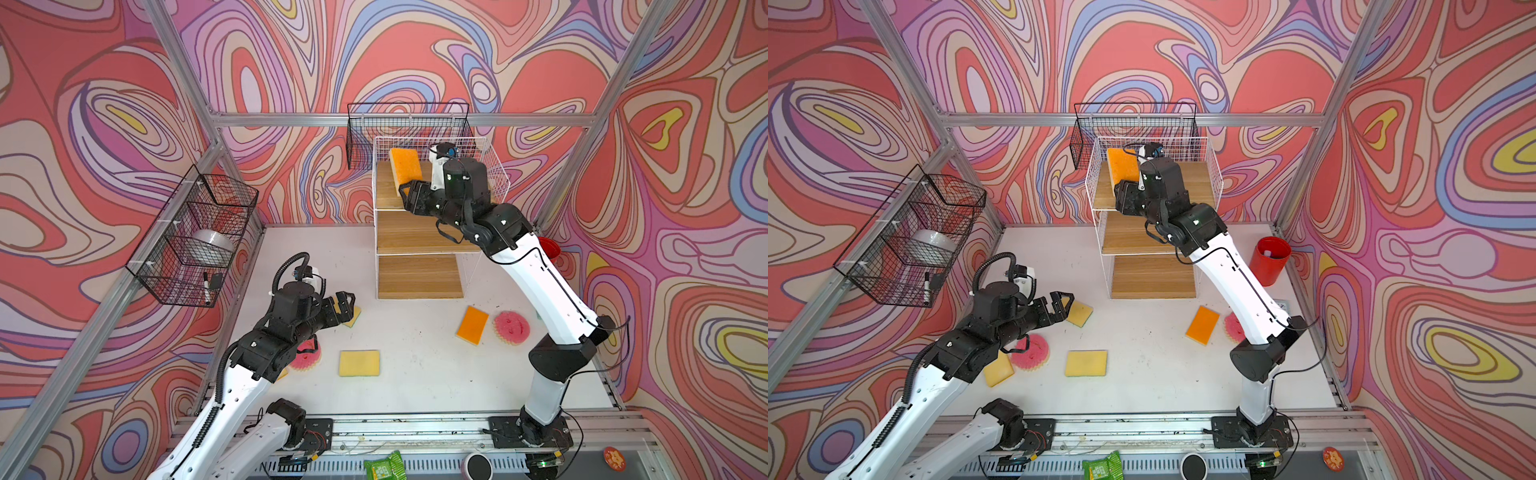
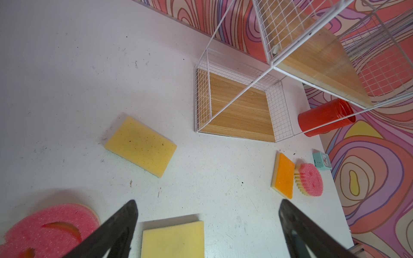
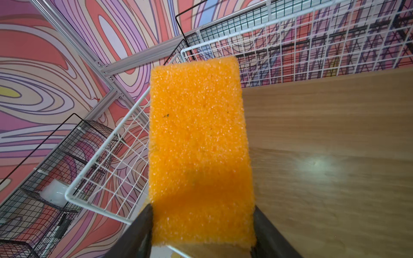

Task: Arrange cleaning sponges on a shelf
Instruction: Place the cleaning sponge at the shelf.

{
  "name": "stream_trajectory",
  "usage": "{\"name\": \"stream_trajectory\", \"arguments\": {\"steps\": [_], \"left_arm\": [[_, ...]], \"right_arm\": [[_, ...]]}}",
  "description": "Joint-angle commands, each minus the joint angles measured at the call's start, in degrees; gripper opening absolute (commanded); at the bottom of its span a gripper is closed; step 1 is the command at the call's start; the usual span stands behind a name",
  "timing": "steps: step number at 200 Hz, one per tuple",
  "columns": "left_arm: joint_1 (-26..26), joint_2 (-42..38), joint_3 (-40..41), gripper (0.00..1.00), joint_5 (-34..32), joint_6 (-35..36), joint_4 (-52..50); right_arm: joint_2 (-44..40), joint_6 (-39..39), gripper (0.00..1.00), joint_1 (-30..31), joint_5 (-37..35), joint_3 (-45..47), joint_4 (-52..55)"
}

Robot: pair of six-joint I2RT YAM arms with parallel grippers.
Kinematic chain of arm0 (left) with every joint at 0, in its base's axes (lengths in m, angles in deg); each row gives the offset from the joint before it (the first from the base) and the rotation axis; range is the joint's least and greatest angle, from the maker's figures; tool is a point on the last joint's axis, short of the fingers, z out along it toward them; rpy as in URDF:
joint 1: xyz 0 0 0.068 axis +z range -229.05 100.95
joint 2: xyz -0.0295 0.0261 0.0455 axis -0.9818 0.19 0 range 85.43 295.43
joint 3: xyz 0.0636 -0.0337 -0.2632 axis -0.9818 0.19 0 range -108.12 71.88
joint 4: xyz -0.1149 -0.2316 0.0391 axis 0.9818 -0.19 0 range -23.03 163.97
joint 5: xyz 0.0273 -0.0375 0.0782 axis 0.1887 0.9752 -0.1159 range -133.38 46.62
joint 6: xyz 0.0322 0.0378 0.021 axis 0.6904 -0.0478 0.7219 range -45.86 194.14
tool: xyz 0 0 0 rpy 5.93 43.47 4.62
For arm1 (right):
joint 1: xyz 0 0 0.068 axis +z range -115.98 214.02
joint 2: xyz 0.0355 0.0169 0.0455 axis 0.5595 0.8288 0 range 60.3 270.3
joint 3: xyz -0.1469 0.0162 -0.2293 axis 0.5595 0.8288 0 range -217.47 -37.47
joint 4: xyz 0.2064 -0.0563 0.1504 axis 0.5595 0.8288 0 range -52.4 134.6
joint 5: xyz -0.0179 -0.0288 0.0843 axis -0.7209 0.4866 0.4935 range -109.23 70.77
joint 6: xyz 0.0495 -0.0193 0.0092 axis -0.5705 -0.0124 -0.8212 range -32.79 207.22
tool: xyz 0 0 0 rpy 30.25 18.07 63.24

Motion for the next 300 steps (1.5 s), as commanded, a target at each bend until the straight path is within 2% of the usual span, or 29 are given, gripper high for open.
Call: {"name": "stream_trajectory", "arguments": {"steps": [1,19,102,152,300], "left_arm": [[-0.3,-0.2,0.6,1.0,-0.1,0.1,1.2],[-0.3,-0.1,1.0,1.0,-0.2,0.1,1.5],[-0.3,0.5,1.1,1.0,-0.4,0.0,1.6],[-0.3,0.6,1.0,1.0,-0.7,0.1,1.5],[-0.3,0.4,0.1,1.0,-2.0,0.7,0.1]], "right_arm": [[0.9,0.0,0.7,0.0,1.0,-0.7,-0.4],[1.2,0.2,0.74,0.0,1.9,-0.6,-0.7],[1.6,0.2,0.78,0.0,5.0,1.0,-3.9],[0.5,0.4,0.77,0.2,8.1,3.1,-5.9],[-2.3,0.4,0.76,2.6,7.7,9.0,-8.8]]}}
